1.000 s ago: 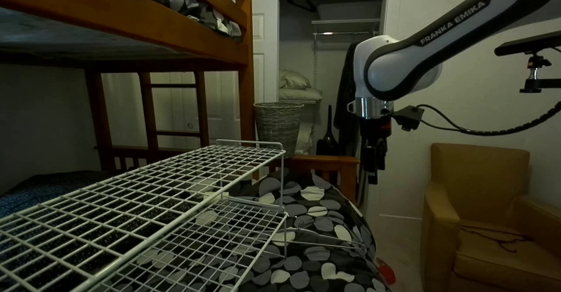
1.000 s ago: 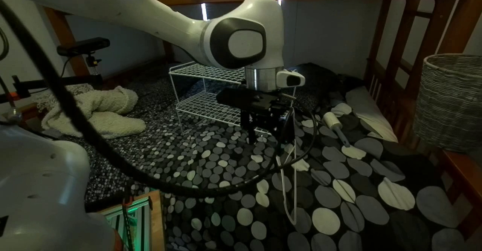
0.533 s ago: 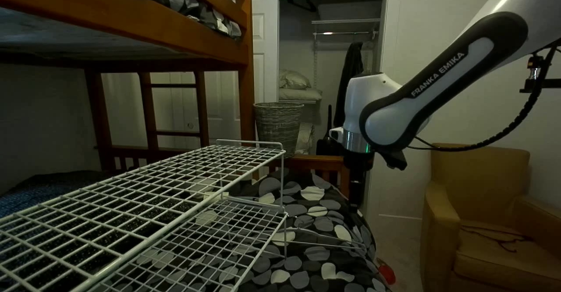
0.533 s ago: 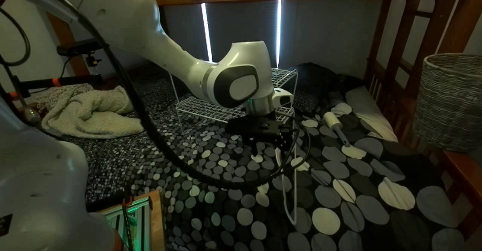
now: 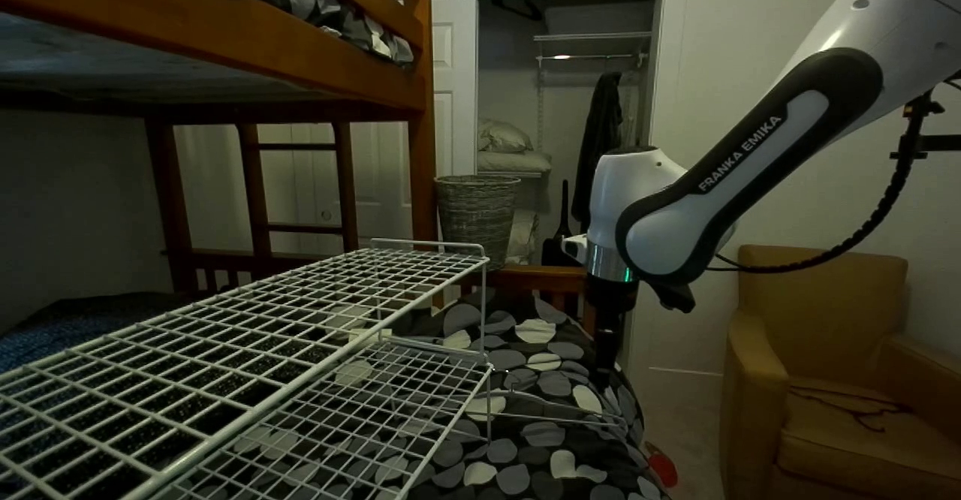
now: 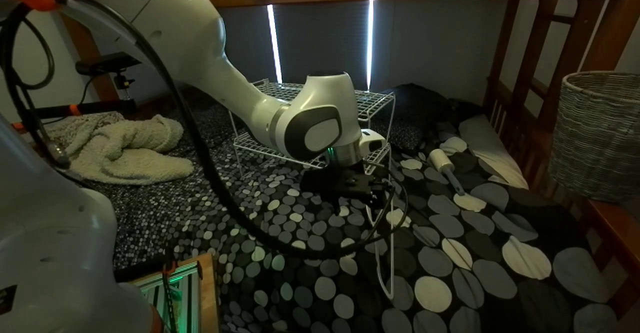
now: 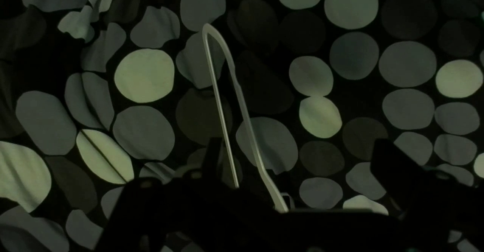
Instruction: Hang the hanger on the shoe rack
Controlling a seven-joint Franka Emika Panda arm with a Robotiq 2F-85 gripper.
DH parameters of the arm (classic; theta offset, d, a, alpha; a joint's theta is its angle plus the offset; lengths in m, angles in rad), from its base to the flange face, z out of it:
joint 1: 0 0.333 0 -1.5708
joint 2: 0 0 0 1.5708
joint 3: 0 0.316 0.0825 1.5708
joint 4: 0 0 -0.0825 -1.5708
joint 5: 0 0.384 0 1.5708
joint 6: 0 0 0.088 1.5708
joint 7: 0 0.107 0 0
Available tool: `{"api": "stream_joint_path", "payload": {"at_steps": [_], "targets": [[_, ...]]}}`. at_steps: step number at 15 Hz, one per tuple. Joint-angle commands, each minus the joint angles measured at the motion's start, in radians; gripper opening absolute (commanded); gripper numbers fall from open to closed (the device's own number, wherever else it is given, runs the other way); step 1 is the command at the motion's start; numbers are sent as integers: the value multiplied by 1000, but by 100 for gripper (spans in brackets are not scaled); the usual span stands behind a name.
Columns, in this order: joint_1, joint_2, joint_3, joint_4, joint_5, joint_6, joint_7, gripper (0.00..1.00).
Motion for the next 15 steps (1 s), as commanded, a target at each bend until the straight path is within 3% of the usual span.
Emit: {"api": "stream_joint_path", "payload": {"at_steps": [1,8,13,15], "targets": [[-7,69,-3,-15,-23,94,-58,100],[-28,260,0,-45,82,506,-228,100],[-95,368,79,-9,156,601,-256,99],[-127,405,115,12,158,613,-262,94]]}}
